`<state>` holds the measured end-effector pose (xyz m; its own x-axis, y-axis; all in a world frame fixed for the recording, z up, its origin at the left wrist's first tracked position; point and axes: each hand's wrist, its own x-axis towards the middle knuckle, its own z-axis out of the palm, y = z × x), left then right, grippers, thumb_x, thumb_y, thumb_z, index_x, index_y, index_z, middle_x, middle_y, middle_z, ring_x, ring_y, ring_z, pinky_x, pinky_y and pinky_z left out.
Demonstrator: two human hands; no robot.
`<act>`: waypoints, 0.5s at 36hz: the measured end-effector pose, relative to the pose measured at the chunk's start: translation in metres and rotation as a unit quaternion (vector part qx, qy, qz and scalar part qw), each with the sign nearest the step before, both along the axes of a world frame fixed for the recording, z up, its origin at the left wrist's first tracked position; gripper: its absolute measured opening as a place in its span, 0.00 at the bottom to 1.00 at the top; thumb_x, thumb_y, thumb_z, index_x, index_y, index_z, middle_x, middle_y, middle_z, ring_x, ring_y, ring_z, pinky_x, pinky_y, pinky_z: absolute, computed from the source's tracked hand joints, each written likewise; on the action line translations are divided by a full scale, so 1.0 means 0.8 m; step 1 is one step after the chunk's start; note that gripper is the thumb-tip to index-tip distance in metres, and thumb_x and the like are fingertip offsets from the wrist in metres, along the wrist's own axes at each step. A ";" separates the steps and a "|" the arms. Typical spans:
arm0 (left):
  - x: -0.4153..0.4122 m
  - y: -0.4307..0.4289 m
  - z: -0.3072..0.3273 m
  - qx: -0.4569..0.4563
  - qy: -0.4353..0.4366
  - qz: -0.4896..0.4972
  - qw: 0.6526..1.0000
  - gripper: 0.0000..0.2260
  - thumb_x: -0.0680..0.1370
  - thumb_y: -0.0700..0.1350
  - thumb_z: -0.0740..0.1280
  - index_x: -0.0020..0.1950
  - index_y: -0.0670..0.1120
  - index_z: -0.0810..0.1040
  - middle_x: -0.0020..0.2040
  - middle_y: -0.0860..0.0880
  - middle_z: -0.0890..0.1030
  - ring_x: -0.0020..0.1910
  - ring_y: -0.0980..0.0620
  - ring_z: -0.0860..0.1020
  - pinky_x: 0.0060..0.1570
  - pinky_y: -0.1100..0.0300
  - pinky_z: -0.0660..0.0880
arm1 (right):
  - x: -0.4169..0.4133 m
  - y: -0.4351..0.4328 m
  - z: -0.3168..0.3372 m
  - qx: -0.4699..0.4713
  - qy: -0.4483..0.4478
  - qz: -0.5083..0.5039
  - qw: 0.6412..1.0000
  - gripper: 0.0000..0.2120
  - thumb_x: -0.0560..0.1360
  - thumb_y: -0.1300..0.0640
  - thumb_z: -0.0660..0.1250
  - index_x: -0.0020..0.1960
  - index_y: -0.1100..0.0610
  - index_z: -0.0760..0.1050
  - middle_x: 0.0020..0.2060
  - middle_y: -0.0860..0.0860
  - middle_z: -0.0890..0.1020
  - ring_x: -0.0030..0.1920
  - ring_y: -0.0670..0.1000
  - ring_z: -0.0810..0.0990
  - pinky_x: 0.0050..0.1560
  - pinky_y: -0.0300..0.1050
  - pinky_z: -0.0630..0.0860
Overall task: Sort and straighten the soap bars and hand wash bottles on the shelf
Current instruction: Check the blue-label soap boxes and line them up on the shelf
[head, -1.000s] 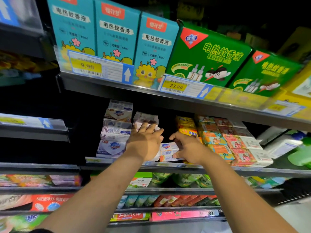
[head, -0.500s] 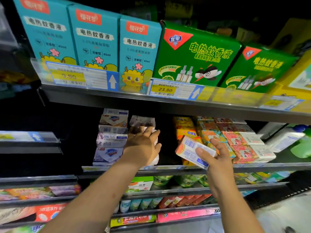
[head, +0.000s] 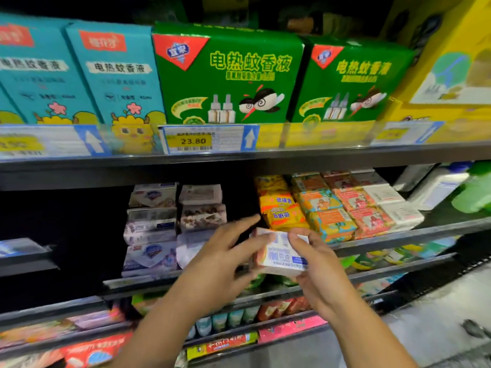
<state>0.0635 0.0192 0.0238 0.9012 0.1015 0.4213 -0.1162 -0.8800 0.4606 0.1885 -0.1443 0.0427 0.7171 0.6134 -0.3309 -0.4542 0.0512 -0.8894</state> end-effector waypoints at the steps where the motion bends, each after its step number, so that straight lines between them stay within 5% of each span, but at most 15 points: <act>1: -0.002 -0.004 -0.005 0.016 -0.032 -0.015 0.999 0.25 0.78 0.51 0.67 0.74 0.59 0.66 0.77 0.54 0.63 0.72 0.50 0.66 0.67 0.58 0.68 | -0.002 0.000 0.001 -0.006 -0.003 0.011 1.000 0.02 0.81 0.57 0.64 0.53 0.52 0.74 0.46 0.57 0.85 0.42 0.54 0.84 0.39 0.47 0.76; 3: -0.002 -0.007 -0.007 0.038 -0.075 -0.024 0.996 0.18 0.79 0.48 0.66 0.70 0.55 0.71 0.72 0.54 0.69 0.69 0.51 0.69 0.65 0.60 0.69 | -0.004 0.000 0.001 -0.013 -0.002 0.028 1.000 0.02 0.81 0.56 0.65 0.52 0.50 0.75 0.45 0.56 0.84 0.40 0.53 0.83 0.40 0.48 0.74; 6: 0.000 0.000 0.003 -0.026 -0.097 -0.008 0.995 0.24 0.72 0.39 0.73 0.64 0.56 0.74 0.65 0.64 0.73 0.65 0.57 0.70 0.66 0.68 0.63 | -0.008 0.000 0.011 0.019 0.013 0.057 0.998 0.05 0.77 0.49 0.69 0.52 0.49 0.77 0.44 0.52 0.83 0.40 0.51 0.81 0.37 0.46 0.73; 9: -0.005 0.006 0.016 -0.140 -0.083 0.061 0.985 0.21 0.70 0.55 0.74 0.60 0.64 0.73 0.59 0.71 0.73 0.61 0.67 0.71 0.59 0.73 0.66 | -0.007 -0.001 0.020 0.055 0.011 0.142 0.988 0.25 0.69 0.40 0.76 0.61 0.50 0.78 0.54 0.56 0.83 0.49 0.56 0.82 0.38 0.45 0.79; 13: -0.012 -0.003 0.024 -0.459 -0.109 0.108 0.875 0.17 0.70 0.55 0.77 0.57 0.58 0.78 0.51 0.58 0.84 0.50 0.56 0.83 0.49 0.60 0.80 | -0.015 0.007 0.027 -0.019 -0.116 0.193 0.974 0.21 0.70 0.47 0.78 0.61 0.44 0.80 0.59 0.50 0.84 0.60 0.53 0.82 0.57 0.47 0.78; 16: -0.016 -0.009 0.031 -0.529 -0.127 0.112 0.832 0.19 0.73 0.47 0.75 0.62 0.54 0.75 0.50 0.56 0.84 0.48 0.55 0.83 0.44 0.59 0.80 | -0.025 0.019 0.030 -0.008 -0.156 0.157 0.975 0.19 0.70 0.53 0.73 0.61 0.50 0.80 0.56 0.51 0.86 0.58 0.52 0.83 0.58 0.47 0.77; 18: -0.023 -0.006 0.029 -0.530 -0.106 0.081 0.837 0.20 0.75 0.48 0.75 0.64 0.58 0.75 0.55 0.58 0.82 0.50 0.55 0.83 0.41 0.61 0.80 | -0.033 0.026 0.030 0.020 -0.127 0.104 0.986 0.21 0.70 0.53 0.71 0.63 0.48 0.77 0.55 0.53 0.85 0.53 0.53 0.85 0.47 0.46 0.80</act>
<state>0.0455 0.0146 0.0468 0.7561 0.6329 0.1665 -0.2135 -0.0020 0.9769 0.1619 -0.1235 0.0668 0.6312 0.7647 -0.1299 -0.2217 0.0174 -0.9750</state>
